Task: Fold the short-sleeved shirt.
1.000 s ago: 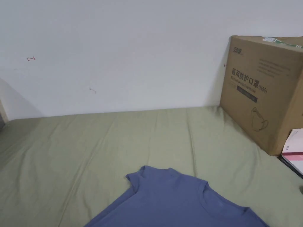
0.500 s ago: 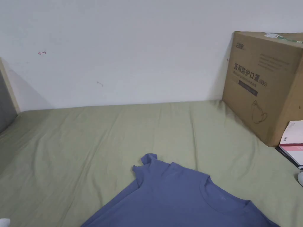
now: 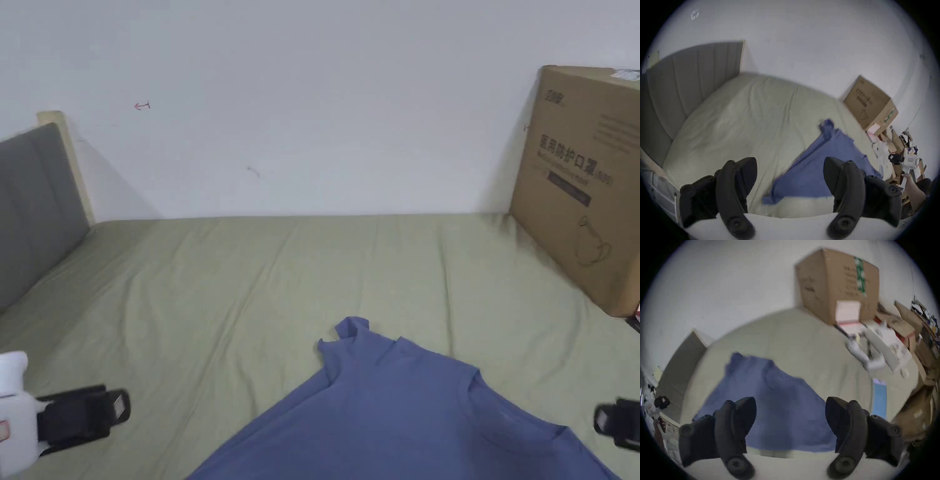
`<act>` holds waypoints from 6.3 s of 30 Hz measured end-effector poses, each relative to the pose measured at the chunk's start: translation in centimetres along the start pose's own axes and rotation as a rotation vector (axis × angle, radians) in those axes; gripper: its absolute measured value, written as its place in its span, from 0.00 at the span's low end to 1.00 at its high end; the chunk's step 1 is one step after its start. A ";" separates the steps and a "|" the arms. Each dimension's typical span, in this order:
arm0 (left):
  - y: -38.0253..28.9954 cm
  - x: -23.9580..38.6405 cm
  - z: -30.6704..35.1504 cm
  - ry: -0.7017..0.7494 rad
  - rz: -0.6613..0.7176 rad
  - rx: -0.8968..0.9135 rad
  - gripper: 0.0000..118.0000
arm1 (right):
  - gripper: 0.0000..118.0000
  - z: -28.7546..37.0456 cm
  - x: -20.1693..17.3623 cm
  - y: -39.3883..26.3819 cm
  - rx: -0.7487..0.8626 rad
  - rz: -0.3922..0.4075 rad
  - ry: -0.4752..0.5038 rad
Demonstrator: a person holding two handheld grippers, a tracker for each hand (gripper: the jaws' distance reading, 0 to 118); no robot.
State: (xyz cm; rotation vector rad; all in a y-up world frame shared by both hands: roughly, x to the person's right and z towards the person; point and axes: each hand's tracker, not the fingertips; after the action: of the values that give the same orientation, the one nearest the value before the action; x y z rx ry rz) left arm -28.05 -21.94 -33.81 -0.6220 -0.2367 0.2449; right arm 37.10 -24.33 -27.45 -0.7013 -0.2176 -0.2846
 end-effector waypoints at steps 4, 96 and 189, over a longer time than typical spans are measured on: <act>0.0 3.9 1.8 0.007 -0.001 0.239 0.66 | 0.69 0.7 -6.5 0.6 0.187 -0.071 0.193; 1.7 1.4 -0.1 -0.006 -0.026 0.213 0.00 | 0.01 -4.0 -7.9 19.0 0.110 0.129 0.273; -11.4 0.9 -1.7 -0.085 -0.044 -0.192 0.78 | 0.92 -0.3 2.8 -9.3 -0.153 0.039 0.093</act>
State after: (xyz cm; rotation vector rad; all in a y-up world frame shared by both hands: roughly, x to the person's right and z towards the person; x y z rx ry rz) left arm -24.96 -31.54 -28.18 -0.7967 -0.3577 0.2080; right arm 36.66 -31.82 -21.26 -0.8406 -0.0945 -0.2982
